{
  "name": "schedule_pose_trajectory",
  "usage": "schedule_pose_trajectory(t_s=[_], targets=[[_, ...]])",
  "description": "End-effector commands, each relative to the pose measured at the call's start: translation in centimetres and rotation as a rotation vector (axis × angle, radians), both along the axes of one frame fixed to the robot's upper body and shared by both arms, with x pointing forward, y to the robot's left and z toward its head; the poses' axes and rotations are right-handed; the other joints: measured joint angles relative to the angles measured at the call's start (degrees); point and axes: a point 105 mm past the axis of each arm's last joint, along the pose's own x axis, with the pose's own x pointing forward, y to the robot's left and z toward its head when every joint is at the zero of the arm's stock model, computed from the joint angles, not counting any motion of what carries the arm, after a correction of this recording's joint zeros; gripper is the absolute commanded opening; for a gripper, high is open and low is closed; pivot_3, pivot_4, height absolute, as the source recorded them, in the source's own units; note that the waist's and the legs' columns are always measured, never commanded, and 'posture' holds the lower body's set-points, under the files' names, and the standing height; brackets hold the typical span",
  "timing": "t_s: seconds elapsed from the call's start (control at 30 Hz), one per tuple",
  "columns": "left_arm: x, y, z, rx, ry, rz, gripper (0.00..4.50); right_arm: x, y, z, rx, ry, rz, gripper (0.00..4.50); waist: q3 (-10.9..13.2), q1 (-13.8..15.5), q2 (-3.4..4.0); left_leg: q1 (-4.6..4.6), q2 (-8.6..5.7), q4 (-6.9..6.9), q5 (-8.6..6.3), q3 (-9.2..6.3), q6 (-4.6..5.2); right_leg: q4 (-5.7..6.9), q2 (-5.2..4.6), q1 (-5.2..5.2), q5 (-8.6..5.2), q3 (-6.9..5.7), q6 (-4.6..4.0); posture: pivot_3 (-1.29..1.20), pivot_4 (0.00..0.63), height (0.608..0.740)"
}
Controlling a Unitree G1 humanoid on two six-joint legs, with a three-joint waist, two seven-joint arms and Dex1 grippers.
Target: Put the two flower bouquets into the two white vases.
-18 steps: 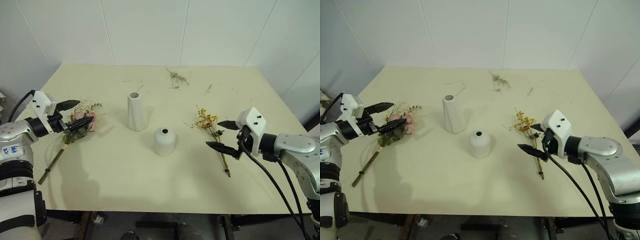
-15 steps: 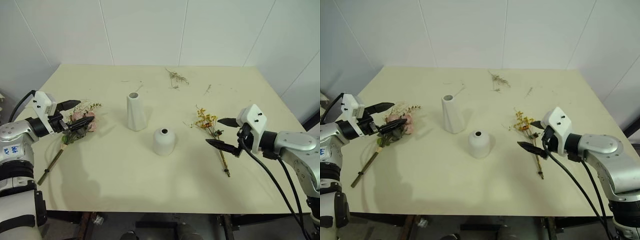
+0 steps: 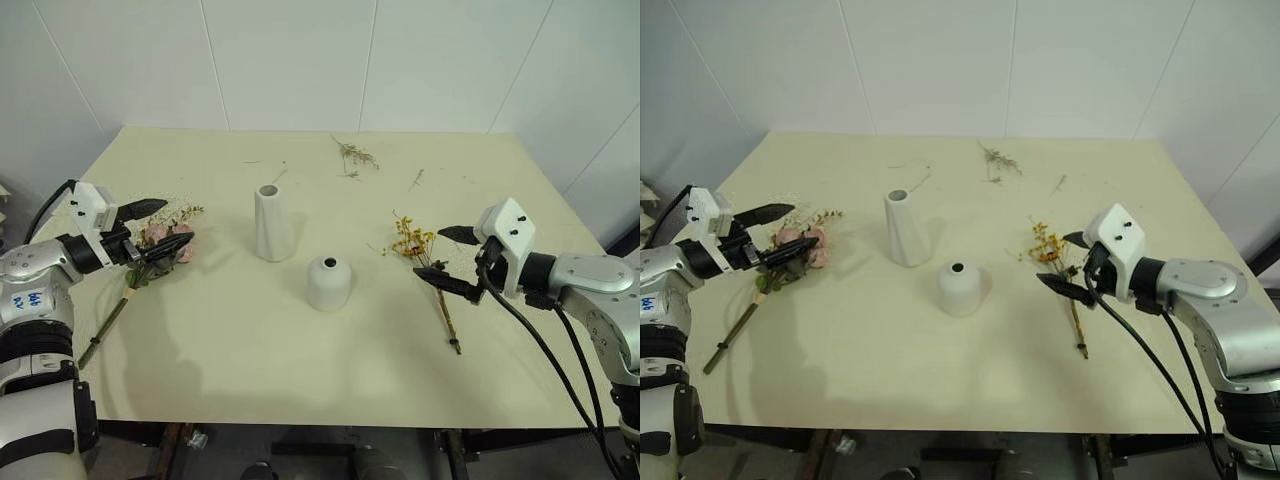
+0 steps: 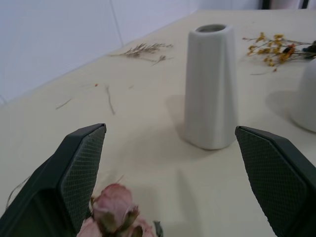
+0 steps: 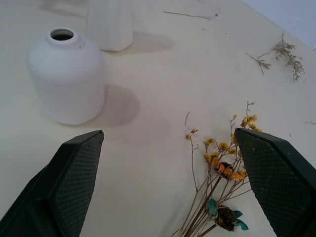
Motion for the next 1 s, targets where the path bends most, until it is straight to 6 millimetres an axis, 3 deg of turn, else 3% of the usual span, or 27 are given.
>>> schedule_pose_trajectory(t_s=[0.03, 0.23, 0.37, 0.5, 0.7, 1.0], targets=[[-1.4, -0.6, 1.8, -0.018, -0.051, -0.085, 4.48, 1.3, -0.4, 1.3, -0.035, -0.086, -0.049, 4.5, 0.0, -0.2, 0.0, 0.01, 0.0, 0.0, 0.0, 0.0, 0.0, 0.01, 0.0, 0.0, 0.0, 0.0, 0.0, 0.0, 0.15, 0.74], [-2.5, -2.8, 2.8, -0.014, -0.063, -0.231, 4.48, 3.1, -2.9, 1.7, -0.07, -0.121, -0.206, 4.5, 0.0, -0.1, 0.0, 0.02, 0.01, -0.01, 0.0, 0.0, -0.01, 0.03, 0.0, -0.01, 0.0, -0.01, -0.01, 0.0, 0.15, 0.74], [-3.5, -4.1, 4.4, -0.078, -0.092, -0.335, 4.48, 3.4, -4.5, -0.5, -0.106, 0.009, -0.32, 4.5, 0.0, 0.1, 0.0, -0.01, 0.0, 0.0, 0.0, 0.0, -0.01, 0.01, -0.01, 0.0, -0.01, -0.01, -0.01, 0.0, 0.15, 0.74], [-4.7, -4.9, 4.1, -0.066, -0.039, -0.429, 4.48, 3.5, -5.5, -1.1, -0.11, 0.079, -0.407, 4.5, 0.0, 0.1, 0.0, 0.01, 0.0, 0.01, 0.0, 0.0, -0.01, 0.03, 0.0, 0.0, -0.01, -0.01, -0.01, 0.0, 0.15, 0.74], [-6.4, -5.1, 2.7, -0.021, 0.066, -0.518, 4.48, 2.1, -3.7, -3.0, -0.071, 0.25, -0.391, 4.5, 0.0, -0.5, 0.05, 0.04, 0.06, -0.03, 0.0, 0.0, 0.0, 0.05, 0.06, -0.02, -0.03, 0.0, -0.06, 0.0, 0.15, 0.74], [-7.0, -3.8, 1.0, 0.071, 0.131, -0.476, 4.48, 2.9, -1.9, -4.4, -0.004, 0.302, -0.395, 4.5, 0.0, -0.2, 0.05, 0.04, 0.08, -0.01, 0.0, 0.01, -0.01, 0.01, 0.08, 0.0, -0.03, 0.0, -0.09, 0.0, 0.15, 0.74]])
